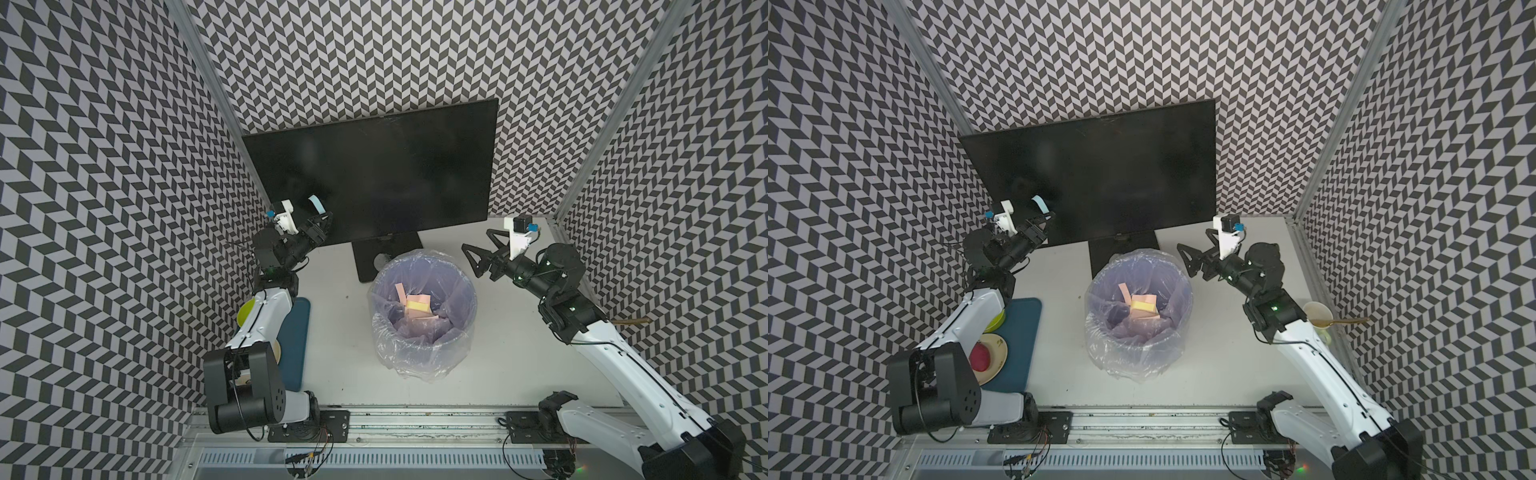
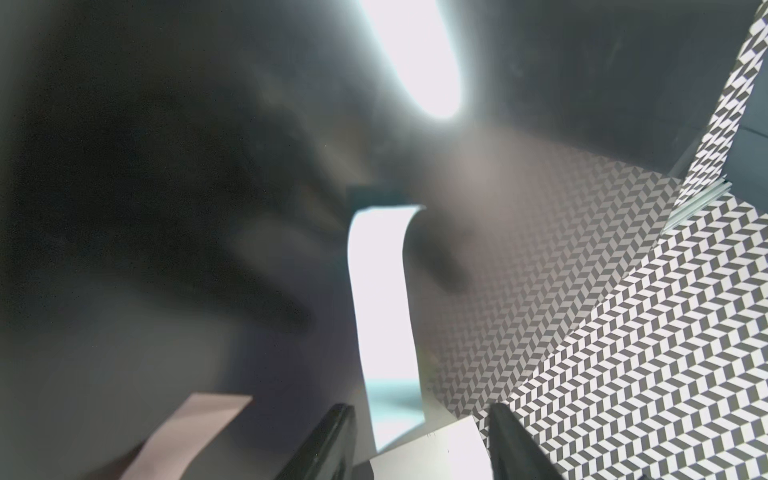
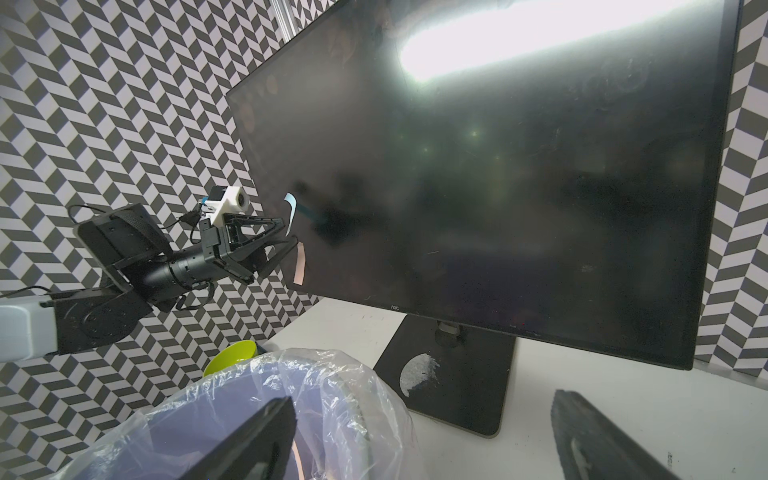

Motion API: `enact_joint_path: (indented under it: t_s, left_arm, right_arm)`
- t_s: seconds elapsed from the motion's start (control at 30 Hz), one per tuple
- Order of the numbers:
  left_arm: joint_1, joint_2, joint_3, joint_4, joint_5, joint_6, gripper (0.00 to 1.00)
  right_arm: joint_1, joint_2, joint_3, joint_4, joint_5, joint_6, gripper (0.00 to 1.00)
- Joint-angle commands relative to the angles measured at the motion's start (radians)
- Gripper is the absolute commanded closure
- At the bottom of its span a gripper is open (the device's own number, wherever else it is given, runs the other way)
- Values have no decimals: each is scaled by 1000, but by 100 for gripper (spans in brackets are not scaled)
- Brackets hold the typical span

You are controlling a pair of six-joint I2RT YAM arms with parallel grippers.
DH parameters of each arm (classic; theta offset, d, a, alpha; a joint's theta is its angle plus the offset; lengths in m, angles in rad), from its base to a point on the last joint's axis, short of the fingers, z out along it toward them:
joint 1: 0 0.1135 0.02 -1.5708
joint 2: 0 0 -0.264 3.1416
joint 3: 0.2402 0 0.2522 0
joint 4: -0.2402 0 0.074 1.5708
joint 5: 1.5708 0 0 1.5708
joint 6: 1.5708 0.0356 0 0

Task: Remove the sticky note from the monitor
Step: Tear off the sticky note from the monitor.

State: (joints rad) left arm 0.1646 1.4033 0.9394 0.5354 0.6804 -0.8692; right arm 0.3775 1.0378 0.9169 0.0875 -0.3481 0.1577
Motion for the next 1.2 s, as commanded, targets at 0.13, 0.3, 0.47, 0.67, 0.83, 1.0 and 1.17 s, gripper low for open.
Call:
enact_joint_path:
  t_s: [0.13,0.3,0.47,0.67,0.83,1.0,1.17]
  left_arm:
    - [15,29,51,42,11,-11,54]
    - [19,47,62,38,14,-13,68]
    - [22,48,80,18,13,-2,84]
    - [21,36,87,-22,16,27,100]
    - [10,-11,83,-74,11,65,100]
    - [-49,-108,82,-185,-39,175,100]
    - [-159,-201,126,-376,-130,343,100]
  right_arm:
    - [4,-12,4,45,2,-2,1]
    - [4,-15,4,43,3,-3,1]
    - [4,-15,2,44,6,-2,1]
    - [4,-12,0,47,3,-1,1]
    - [4,-9,-1,50,0,4,1]
    - [4,-9,0,52,-4,6,1]
    - [4,-7,0,56,-13,7,1]
